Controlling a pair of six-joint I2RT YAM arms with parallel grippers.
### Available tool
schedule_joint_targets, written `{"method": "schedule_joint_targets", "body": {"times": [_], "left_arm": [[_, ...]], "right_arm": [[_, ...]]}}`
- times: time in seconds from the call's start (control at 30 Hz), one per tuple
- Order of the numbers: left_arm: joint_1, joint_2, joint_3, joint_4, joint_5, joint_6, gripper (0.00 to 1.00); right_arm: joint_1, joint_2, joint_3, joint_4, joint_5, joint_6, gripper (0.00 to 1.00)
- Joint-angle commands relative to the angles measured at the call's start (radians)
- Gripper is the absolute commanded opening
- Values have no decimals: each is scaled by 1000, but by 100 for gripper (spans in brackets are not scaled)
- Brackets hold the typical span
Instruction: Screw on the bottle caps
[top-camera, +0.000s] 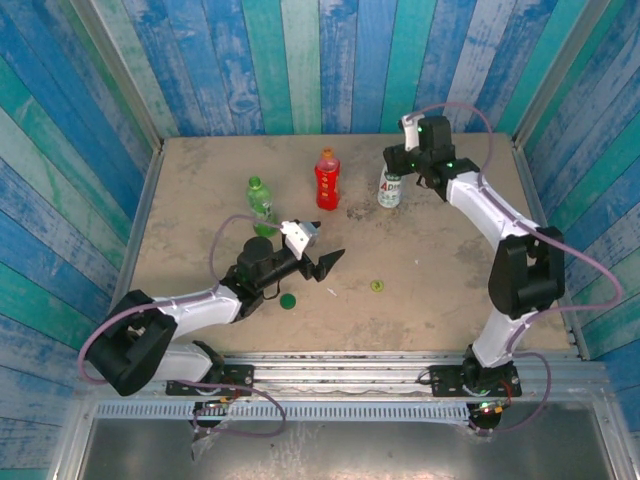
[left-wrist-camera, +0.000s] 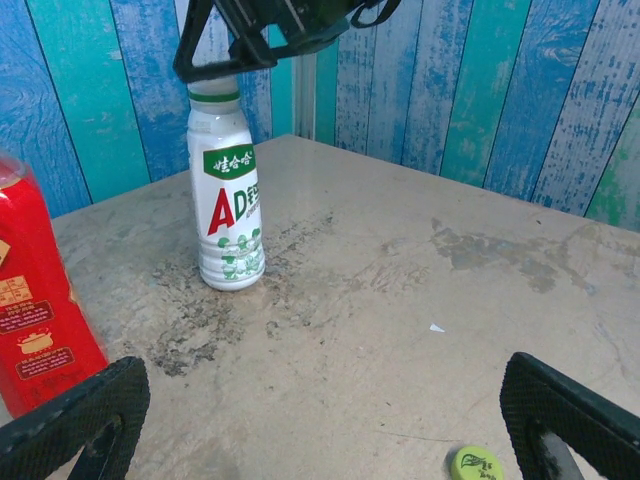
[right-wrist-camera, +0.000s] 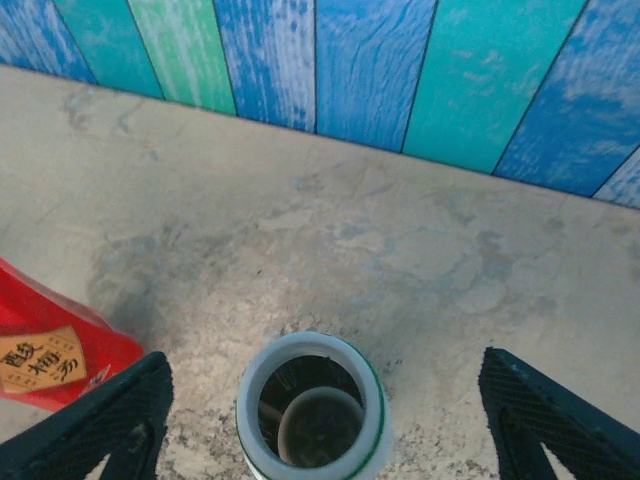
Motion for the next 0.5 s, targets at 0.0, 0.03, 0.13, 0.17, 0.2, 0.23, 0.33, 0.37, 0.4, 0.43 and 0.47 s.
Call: {"method": "schedule_joint_targets", "body": {"times": [0.0,0.03,0.13,0.17,0.2,0.23,0.33,0.37,0.4,0.43,0.47], "left_arm": [[-5,29,19,8,11,4,94],[-5,28,17,6,10,6,94],[-5,28,14,3,9,9,94],[-5,27,13,3,10,9,94],[-5,25,11,3,7,9,94],[-5,24,10,4,8,9,94],[-5,17,6,5,1,2,94],[-5,17,4,7,2,0,94],[-5,18,3,10,3,-2,94],[-4,20,1,16,2,-3,94],[-5,22,-1,20,2,-5,94]], "right_arm": [[-4,33,47,-52,-33,-4,76],[-4,43,51,-53,-34,-7,73],[-7,63,58,-57,-30,-13,63],[-7,66,59,-58,-31,-16,59],[-6,67,58,-59,-32,-19,56],[-7,65,57,-62,-34,-24,53],[-6,58,56,-70,-55,-42,47],[-7,54,55,-74,-67,-47,45],[-6,47,53,-79,-85,-55,43],[-6,38,50,-84,-105,-60,42],[-5,28,43,-87,-122,-61,41]]}}
